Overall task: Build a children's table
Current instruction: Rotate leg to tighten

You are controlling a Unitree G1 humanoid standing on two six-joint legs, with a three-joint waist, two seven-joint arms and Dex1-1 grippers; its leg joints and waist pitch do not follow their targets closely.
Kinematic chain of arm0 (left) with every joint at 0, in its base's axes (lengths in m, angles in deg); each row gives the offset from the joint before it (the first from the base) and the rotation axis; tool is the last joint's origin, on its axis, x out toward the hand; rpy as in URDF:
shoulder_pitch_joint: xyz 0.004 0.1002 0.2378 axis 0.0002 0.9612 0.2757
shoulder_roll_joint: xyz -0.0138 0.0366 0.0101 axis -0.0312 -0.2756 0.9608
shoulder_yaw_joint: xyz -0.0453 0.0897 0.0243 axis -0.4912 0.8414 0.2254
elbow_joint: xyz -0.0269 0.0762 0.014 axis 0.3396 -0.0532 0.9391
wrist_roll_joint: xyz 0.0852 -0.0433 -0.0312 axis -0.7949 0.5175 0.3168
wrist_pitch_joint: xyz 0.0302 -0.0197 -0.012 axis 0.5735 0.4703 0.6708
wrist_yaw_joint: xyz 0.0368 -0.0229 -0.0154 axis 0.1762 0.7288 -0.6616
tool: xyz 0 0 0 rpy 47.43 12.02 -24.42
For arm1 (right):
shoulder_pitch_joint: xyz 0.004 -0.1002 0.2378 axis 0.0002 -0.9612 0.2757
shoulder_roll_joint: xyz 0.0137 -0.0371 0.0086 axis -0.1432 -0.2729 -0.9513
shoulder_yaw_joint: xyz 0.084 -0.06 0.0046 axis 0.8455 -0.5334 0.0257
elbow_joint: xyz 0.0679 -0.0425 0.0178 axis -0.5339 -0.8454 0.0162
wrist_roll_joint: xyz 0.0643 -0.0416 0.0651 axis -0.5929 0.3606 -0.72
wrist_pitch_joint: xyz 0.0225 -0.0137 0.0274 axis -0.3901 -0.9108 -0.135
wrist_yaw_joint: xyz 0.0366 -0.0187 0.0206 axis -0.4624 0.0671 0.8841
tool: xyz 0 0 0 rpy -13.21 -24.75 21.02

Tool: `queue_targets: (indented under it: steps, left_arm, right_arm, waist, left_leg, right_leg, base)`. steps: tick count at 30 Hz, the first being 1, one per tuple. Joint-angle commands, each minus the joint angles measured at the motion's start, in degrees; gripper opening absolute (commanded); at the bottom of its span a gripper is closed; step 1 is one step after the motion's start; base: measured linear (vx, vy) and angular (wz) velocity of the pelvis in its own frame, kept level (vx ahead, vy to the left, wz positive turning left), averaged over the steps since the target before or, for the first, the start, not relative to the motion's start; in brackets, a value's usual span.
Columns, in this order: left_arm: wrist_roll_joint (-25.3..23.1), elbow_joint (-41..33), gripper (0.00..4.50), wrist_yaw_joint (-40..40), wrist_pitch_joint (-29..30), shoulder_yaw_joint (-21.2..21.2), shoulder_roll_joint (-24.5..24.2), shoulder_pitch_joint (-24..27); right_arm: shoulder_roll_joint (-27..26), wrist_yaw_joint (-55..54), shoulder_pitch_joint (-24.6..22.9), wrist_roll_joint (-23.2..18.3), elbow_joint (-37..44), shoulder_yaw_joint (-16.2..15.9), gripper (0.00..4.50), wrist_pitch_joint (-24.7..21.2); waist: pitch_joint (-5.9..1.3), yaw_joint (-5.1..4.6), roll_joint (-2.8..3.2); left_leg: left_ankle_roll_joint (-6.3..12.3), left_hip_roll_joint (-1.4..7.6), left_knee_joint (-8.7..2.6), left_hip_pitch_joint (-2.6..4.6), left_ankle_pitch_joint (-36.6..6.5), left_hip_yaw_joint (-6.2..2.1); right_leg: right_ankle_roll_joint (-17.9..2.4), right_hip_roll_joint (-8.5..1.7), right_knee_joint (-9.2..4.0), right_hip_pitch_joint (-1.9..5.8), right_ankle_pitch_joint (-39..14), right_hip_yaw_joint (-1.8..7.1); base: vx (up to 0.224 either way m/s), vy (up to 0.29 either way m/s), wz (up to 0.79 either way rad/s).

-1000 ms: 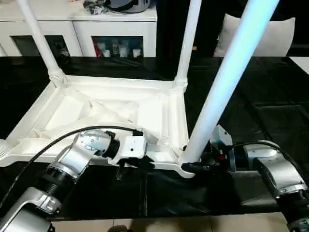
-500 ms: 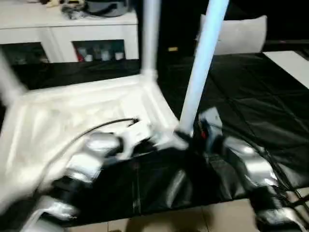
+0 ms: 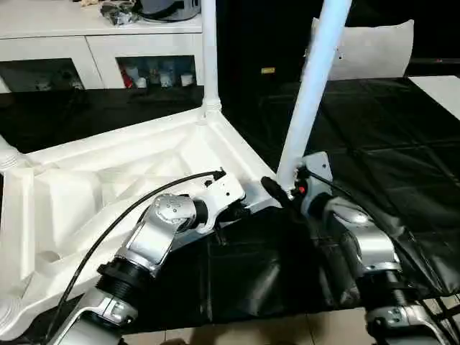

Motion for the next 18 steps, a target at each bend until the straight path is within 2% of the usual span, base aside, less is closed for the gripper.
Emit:
queue_targets:
  steps: [1,5,8,9,10,12,14,15,18]
  left_arm:
    - [-0.33,1.72,0.0,2.65,-3.76,1.5,-1.58,-1.73]
    - [-0.46,2.56,0.0,4.35,-5.45,1.72,-3.17,-2.03]
    - [-0.37,4.02,0.0,9.14,-10.08,2.91,-6.2,-2.39]
    - [-0.37,4.02,0.0,9.14,-10.08,2.91,-6.2,-2.39]
    - [-0.14,4.59,0.0,12.14,-12.22,3.96,-7.79,-2.46]
    - [-0.36,5.16,0.0,13.76,-13.54,4.66,-8.87,-2.63]
    - [-0.07,5.84,0.0,18.04,-16.82,5.69,-10.99,-2.93]
    - [-0.07,5.84,0.0,18.04,-16.82,5.69,-10.99,-2.93]
    - [0.71,5.51,0.0,21.89,-19.05,6.48,-12.33,-2.91]
  right_arm:
    - [2.3,7.66,-1.57,-1.69,3.14,-3.0,4.36,2.22]
    - [4.82,11.36,-2.28,-2.17,3.75,-2.53,4.44,3.98]
    - [9.56,19.34,-2.5,-4.59,4.64,-1.53,4.44,4.97]
    - [9.56,19.34,-2.5,-4.59,4.64,-1.53,4.44,4.97]
    - [12.43,23.71,-2.6,-5.14,4.76,-2.3,4.44,5.18]
    - [14.36,26.45,-2.59,-4.99,4.55,-2.98,4.44,5.83]
    - [17.76,31.5,-2.12,-4.55,3.77,-4.14,4.44,6.8]
    - [17.76,31.5,-2.12,-4.55,3.77,-4.14,4.44,6.8]
    - [19.35,34.98,-1.86,-4.12,3.43,-5.18,4.44,8.54]
  waist:
    - [-3.1,0.21,-0.21]
    - [-3.11,0.2,-0.21]
    - [-3.18,0.22,-0.13]
    - [-3.18,0.22,-0.13]
    - [-3.23,0.26,-0.07]
    - [-3.28,0.4,-0.07]
    - [-3.24,0.68,-0.22]
    - [-3.21,0.76,-0.4]
    - [-3.14,1.1,-0.35]
  left_leg:
    - [2.81,2.71,-3.56,-0.08,-10.93,-0.87]
    - [2.75,2.73,-3.56,-0.2,-10.87,-0.97]
    - [3.41,2.8,-3.48,-0.21,-10.85,-0.97]
    - [3.41,2.8,-3.48,-0.21,-10.85,-0.97]
    - [3.87,2.8,-3.41,-0.25,-10.02,-1.01]
    - [4.35,2.82,-3.3,-0.32,-9.34,-0.96]
    - [4.67,2.79,-3.2,-0.34,-9.17,-0.81]
    - [4.78,2.82,-3.21,-0.3,-9.33,-0.78]
    - [4.34,2.98,-3.28,-0.12,-9.81,-0.73]
  right_leg:
    - [-9.98,-4.79,-5.1,2.68,-12.76,3.18]
    - [-10.06,-4.91,-5.04,2.74,-13.7,3.12]
    - [-10.22,-4.88,-4.99,2.82,-12.82,3.15]
    - [-10.22,-4.88,-4.99,2.82,-12.82,3.15]
    - [-10.82,-4.78,-4.77,2.83,-10.76,3.07]
    - [-11.64,-4.84,-4.6,2.9,-9.1,3.04]
    - [-11.9,-4.81,-4.56,2.96,-9.59,2.96]
    - [-11.87,-4.83,-4.67,2.92,-10.19,2.93]
    - [-11.61,-4.92,-4.75,2.72,-12.68,2.94]
  base:
    - [0.0,0.0,0.0]
    - [0.0,0.0,0.0]
    - [0.0,0.0,0.0]
    - [0.0,0.0,0.0]
    - [0.0,0.0,0.0]
    - [0.0,0.0,0.0]
    - [0.0,0.0,0.0]
    - [0.0,0.0,0.0]
    - [0.0,0.0,0.0]
